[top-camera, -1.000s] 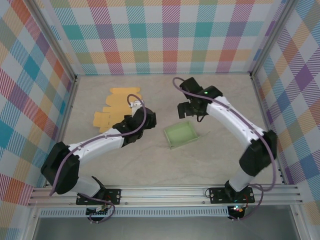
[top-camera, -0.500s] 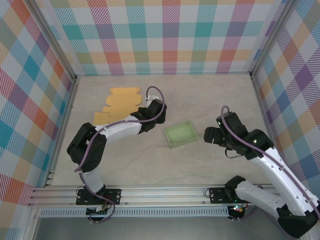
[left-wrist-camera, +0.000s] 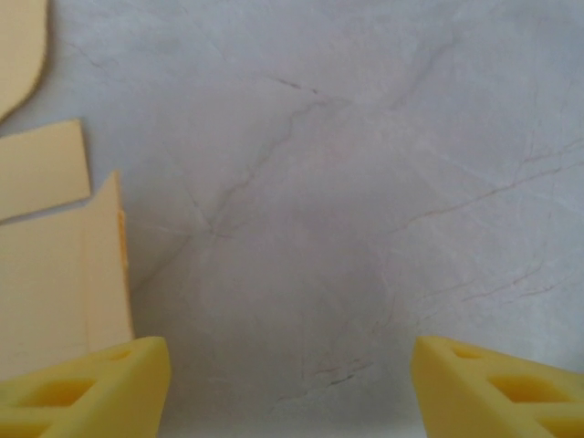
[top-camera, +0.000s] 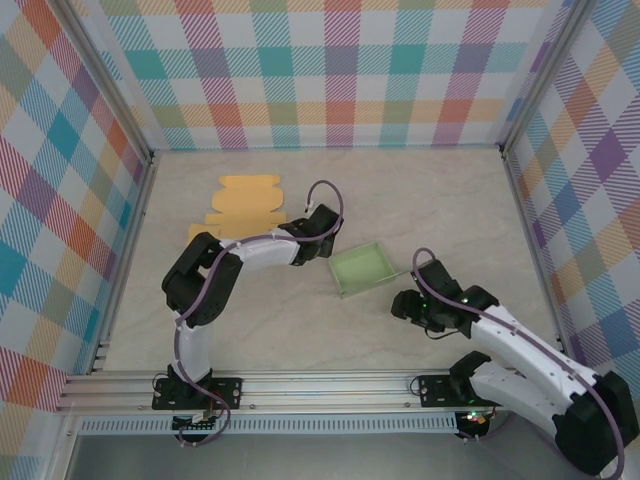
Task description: Fold the paper box
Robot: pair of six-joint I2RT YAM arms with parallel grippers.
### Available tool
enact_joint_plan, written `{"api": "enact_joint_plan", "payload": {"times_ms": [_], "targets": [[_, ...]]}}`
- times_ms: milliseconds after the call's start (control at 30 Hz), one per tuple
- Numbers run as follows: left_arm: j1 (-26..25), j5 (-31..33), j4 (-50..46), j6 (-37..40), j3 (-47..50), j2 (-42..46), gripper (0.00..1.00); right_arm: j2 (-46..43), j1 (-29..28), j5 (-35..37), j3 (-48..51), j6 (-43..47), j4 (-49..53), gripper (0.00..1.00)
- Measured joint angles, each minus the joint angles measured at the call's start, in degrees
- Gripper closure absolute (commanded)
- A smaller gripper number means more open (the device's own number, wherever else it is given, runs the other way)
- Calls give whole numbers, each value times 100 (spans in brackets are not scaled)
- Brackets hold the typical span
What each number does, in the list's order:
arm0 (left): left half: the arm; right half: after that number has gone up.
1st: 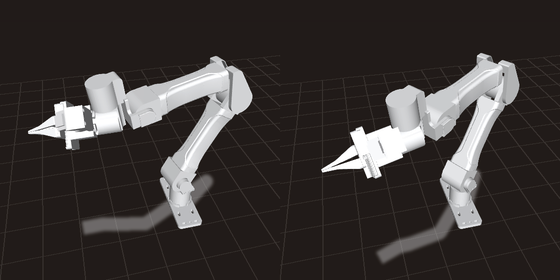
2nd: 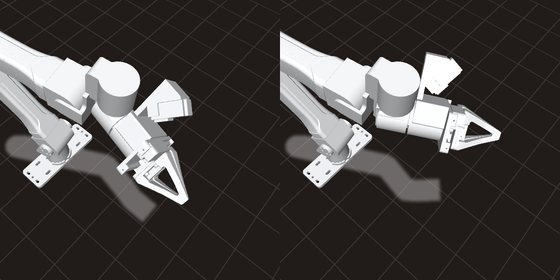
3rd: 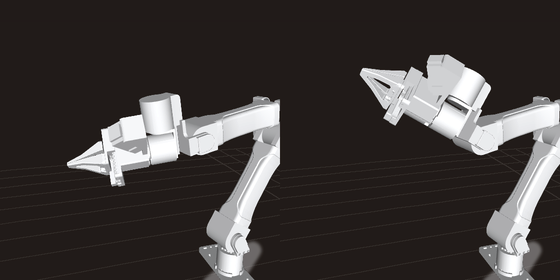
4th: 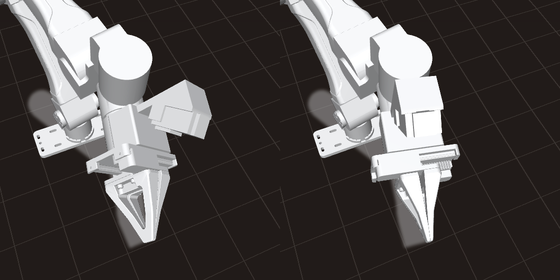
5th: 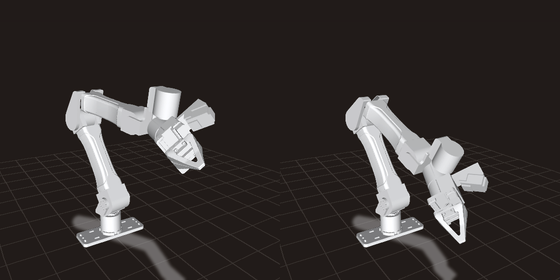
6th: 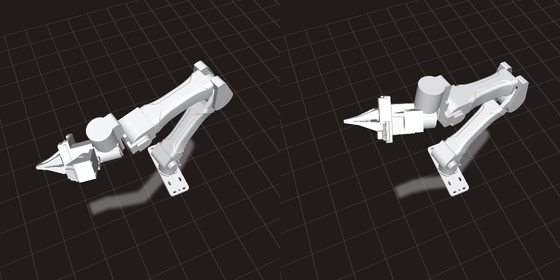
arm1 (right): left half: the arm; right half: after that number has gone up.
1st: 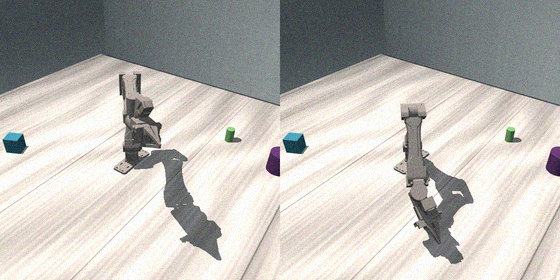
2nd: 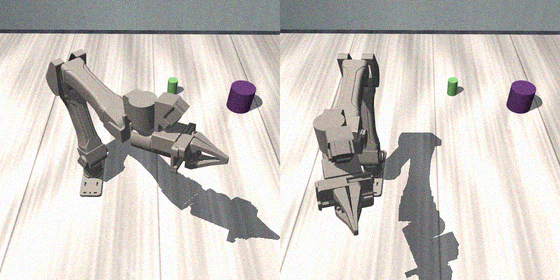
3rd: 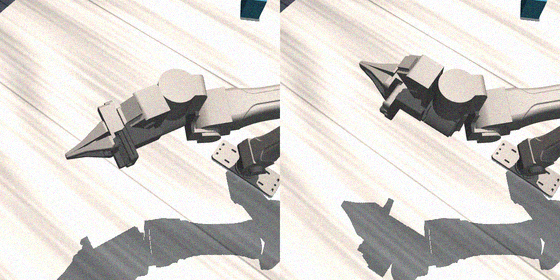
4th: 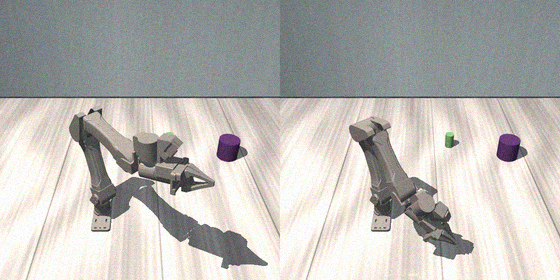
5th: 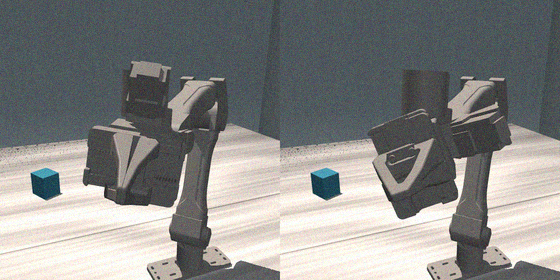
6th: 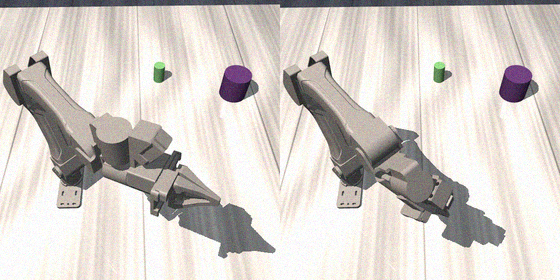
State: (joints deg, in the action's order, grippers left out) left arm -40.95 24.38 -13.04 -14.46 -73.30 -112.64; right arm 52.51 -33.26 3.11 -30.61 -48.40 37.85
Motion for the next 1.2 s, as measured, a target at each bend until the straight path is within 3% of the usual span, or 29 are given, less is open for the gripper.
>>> {"api": "enact_joint_plan", "payload": {"times_ms": [133, 600, 1033, 1200], "targets": [[0, -256, 4, -70, 83, -17, 35, 535, 234, -111, 0, 4, -820, 58], [-415, -857, 570, -804, 1408, 680, 41, 2417, 1499, -1115, -225, 713, -2581, 58], [-1493, -715, 1362, -1722, 1891, 1060, 44, 4518, 1989, -1838, -2435, 1574, -2721, 55], [-1598, -380, 1615, -1897, 2361, 1567, 43, 4452, 2494, -1738, -2651, 1838, -2315, 43]]}}
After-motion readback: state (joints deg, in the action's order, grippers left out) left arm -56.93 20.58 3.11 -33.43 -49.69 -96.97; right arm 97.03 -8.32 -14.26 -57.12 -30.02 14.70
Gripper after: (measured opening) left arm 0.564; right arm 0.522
